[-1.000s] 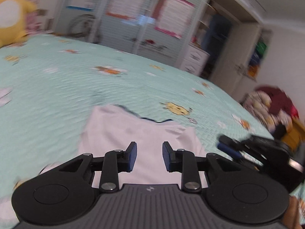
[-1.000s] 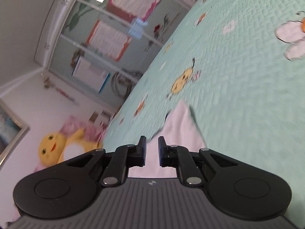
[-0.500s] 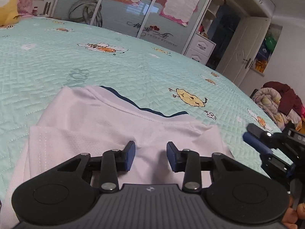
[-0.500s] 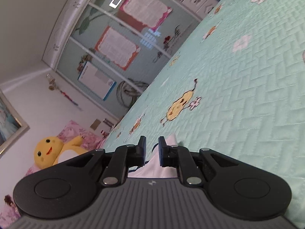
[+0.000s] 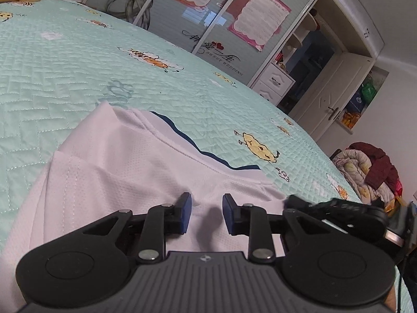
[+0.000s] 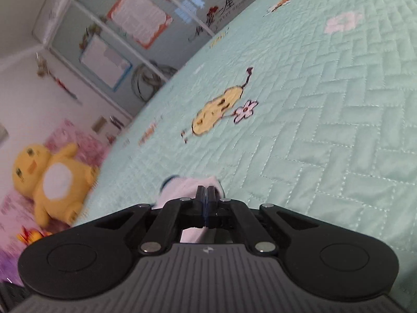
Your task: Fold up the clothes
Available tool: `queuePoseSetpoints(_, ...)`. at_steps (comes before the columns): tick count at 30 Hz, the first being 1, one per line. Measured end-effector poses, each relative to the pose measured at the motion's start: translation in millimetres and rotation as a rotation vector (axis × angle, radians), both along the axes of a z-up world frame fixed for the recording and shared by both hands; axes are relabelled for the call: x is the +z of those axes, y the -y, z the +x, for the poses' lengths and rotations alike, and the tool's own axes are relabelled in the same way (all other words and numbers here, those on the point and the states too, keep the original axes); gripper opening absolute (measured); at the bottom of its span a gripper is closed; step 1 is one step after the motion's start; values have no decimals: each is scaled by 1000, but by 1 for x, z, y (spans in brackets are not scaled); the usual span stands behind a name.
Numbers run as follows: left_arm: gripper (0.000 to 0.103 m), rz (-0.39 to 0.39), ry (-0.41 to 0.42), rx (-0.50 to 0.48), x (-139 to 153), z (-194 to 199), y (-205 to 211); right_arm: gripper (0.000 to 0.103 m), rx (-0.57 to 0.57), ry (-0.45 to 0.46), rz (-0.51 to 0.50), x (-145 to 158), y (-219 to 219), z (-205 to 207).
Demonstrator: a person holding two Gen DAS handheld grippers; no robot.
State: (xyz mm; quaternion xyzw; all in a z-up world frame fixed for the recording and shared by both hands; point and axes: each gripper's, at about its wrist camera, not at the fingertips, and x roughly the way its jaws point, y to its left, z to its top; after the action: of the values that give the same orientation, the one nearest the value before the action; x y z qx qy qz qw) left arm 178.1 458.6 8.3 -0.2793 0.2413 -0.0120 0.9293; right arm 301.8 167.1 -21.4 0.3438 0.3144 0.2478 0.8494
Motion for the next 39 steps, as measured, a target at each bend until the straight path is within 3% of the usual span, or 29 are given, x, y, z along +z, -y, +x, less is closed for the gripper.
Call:
queuePoseSetpoints(2,31,1,0,-3,0,1,0,19,-32,34,25,5,11,-9)
queuePoseSetpoints(4,32,1,1,-5,0,2,0,35,-8,17,-22,8,10,-10)
queuePoseSetpoints(8,33,3,3,-8,-1,4,0,38,64,-5,-86,8,3,-7)
queuePoseSetpoints(10,33,0,5,-9,-1,4,-1,33,90,1,-87,6,0,-4)
queuePoseSetpoints(12,33,-1,8,-10,-2,4,-1,18,105,-21,-57,1,3,3)
queuePoseSetpoints(13,33,-4,9,-11,-2,5,-1,1,113,-52,-25,-4,6,8)
queuePoseSetpoints(16,33,-14,15,-12,-3,4,-3,0,141,-62,29,-6,9,13)
queuePoseSetpoints(21,36,-3,19,-17,-2,4,-1,0,201,62,-230,21,-8,16)
queuePoseSetpoints(26,39,35,17,-17,2,4,4,0,211,80,-222,11,-8,18)
queuePoseSetpoints(30,42,166,85,-23,19,-7,21,0,223,83,-200,10,-6,20)
queuePoseSetpoints(33,42,249,149,-134,42,-19,39,0,231,82,-201,10,-5,20)
queuePoseSetpoints(35,42,210,126,-220,52,-25,46,0,236,81,-202,10,-5,20)
queuePoseSetpoints(38,40,60,10,-304,56,-39,51,0,240,75,-190,8,-4,21)
queuePoseSetpoints(39,38,49,-13,-333,56,-47,58,0,240,75,-189,9,-4,21)
